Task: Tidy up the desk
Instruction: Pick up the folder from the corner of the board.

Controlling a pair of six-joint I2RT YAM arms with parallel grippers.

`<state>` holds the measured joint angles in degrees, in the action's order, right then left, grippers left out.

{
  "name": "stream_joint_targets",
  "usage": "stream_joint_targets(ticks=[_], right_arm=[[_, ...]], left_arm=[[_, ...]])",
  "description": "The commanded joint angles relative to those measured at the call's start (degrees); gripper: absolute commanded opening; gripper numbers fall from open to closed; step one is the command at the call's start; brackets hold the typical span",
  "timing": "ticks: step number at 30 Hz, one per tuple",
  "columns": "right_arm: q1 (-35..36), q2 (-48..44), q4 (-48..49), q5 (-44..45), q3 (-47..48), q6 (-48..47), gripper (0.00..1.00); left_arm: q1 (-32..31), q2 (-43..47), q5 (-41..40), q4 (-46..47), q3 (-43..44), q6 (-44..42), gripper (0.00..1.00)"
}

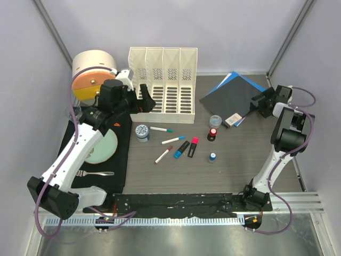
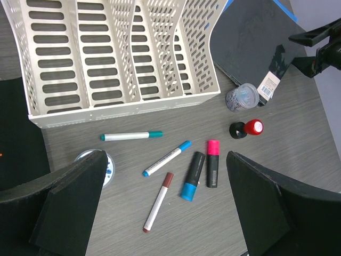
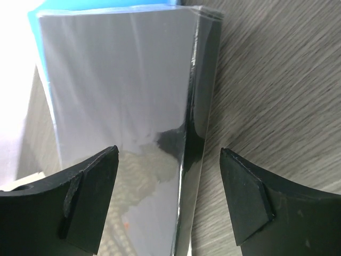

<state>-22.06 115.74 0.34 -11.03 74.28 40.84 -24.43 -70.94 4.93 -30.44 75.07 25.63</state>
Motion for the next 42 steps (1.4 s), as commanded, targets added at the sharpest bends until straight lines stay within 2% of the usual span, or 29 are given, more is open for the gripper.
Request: stream_joint_targets(ticks=[1, 12, 24, 27, 32, 37, 38, 42], right_arm=[[0.62, 1.41, -2.89, 3.37, 4.21, -1.02, 0.81], [0.71, 3.88, -0.61, 3.64, 3.34, 0.12, 0.80], [0.00, 3.70, 13.10, -0.75, -7.21, 5.39, 0.72], [-0.08, 3.70, 14.69, -1.10, -8.71, 6.27, 0.67], [-0.52, 2.82, 16.18, -1.19, -10.91, 6.71, 0.43], [-1.40, 0.19, 15.57, 0.39, -13.72, 5.83, 0.38], [-1.49, -0.51, 15.48, 0.65, -14.25, 5.48, 0.26], [-1.75, -2.62, 13.12, 1.97, -14.78, 3.64, 0.24]], left_arm=[[-0.18, -0.08, -0.80, 2.14, 0.43, -1.19, 1.00], [-0.18, -0.17, -1.68, 1.43, 1.04, -2.16, 1.00], [-0.18, 0.01, -2.47, 1.26, 0.61, -2.69, 1.00], [-0.18, -0.08, -2.38, 1.43, 0.17, -2.69, 1.00], [-0.18, -0.17, -2.03, 1.87, -0.80, -2.51, 1.00], [-0.19, 0.27, -1.85, 2.13, -1.41, -2.16, 1.00], [-0.18, 0.45, -1.68, 2.13, -1.50, -1.99, 1.00], [-0.27, 0.80, -1.06, 2.75, -2.21, -1.20, 1.00]])
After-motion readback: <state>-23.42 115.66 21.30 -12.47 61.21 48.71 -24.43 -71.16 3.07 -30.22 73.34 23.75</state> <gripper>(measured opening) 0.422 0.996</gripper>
